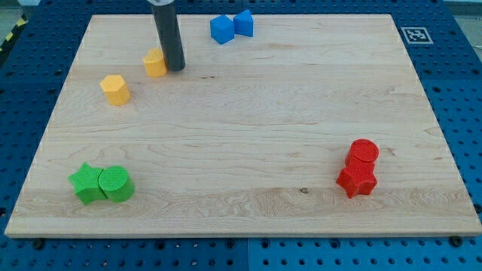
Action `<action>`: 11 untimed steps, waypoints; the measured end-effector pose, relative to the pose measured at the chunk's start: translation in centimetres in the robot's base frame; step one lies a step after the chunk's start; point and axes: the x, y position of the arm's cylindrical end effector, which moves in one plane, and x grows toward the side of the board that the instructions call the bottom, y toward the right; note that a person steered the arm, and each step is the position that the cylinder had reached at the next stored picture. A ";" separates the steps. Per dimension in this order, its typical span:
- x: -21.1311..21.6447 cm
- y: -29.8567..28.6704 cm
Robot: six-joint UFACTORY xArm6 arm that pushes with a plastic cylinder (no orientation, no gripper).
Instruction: Place the yellow heart horizontally to the yellow hexagon
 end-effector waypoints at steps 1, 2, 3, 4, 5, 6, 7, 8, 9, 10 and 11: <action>-3.1 0.0; -4.3 0.0; -4.3 -1.1; -4.3 -4.0; -4.0 -4.4; -3.9 -3.8; -3.7 -3.8; -1.4 -3.7; 1.0 -3.7; 2.4 -3.7; 3.7 -3.7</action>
